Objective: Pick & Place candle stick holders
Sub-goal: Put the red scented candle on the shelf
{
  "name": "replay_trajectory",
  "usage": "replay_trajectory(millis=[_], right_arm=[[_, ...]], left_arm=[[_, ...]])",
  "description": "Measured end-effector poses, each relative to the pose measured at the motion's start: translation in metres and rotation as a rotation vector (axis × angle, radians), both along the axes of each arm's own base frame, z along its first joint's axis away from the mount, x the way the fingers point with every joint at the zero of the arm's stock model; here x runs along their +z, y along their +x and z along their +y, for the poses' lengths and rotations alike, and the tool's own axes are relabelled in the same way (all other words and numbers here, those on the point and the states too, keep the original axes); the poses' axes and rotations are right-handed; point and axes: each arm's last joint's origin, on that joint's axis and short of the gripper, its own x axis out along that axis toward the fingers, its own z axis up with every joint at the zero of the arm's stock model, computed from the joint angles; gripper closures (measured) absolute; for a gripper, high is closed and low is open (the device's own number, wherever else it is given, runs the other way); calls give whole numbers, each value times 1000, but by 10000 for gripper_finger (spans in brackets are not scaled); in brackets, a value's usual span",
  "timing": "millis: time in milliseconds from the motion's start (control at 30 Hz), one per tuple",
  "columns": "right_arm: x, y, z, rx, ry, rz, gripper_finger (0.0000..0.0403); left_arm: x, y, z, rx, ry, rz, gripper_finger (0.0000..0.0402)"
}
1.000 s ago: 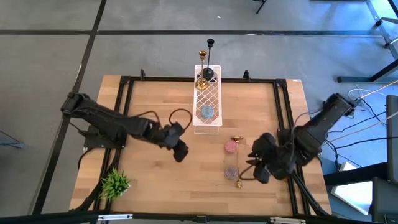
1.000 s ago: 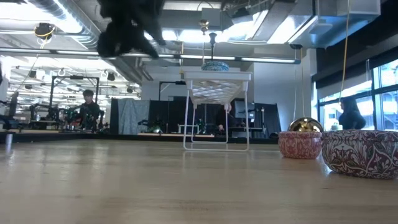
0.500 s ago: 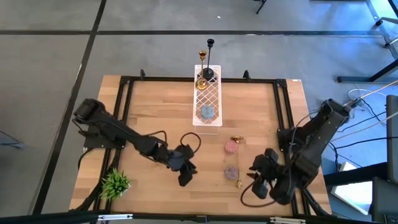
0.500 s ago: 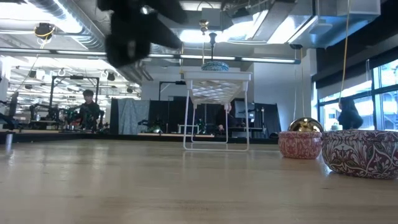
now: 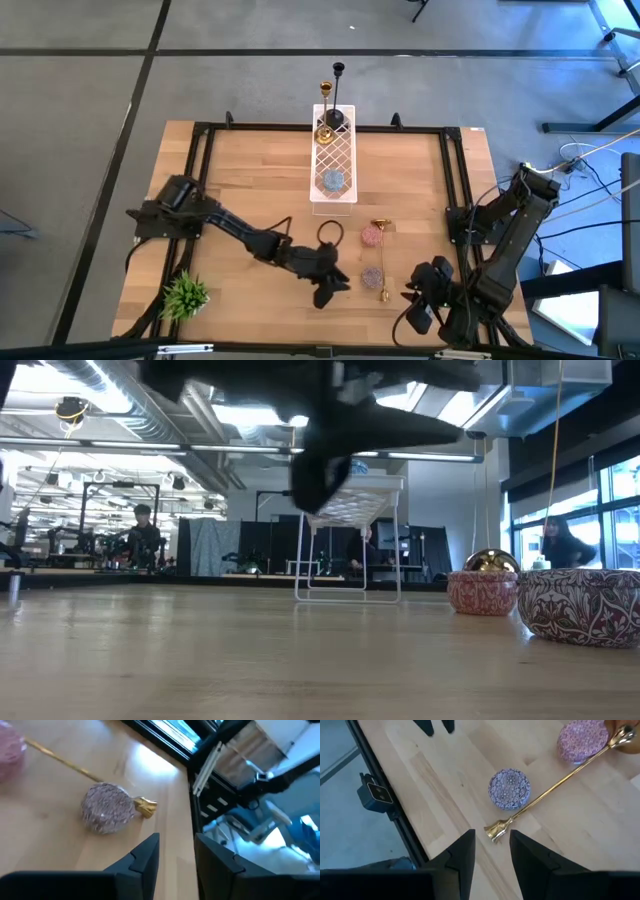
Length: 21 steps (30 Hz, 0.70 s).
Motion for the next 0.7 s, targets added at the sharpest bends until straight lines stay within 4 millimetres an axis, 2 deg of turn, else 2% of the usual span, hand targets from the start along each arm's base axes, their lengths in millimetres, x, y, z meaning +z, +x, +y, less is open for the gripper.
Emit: replay_trajectory(millis=[167,367,533,700], right_arm=[[0,-1,-2,1,-20,8,279],[-2,-3,-4,19,-54,42,279],[-14,-6,-7,6,-71,61,279],[-31,-5,-13,14,-119,70,276]], left_arm=[[3,24,11,-86,66,-53,269],[14,38,24,-116,212,-102,260],[26,46,26,-223,246,-24,243],[31,46,26,-250,234,88,238]])
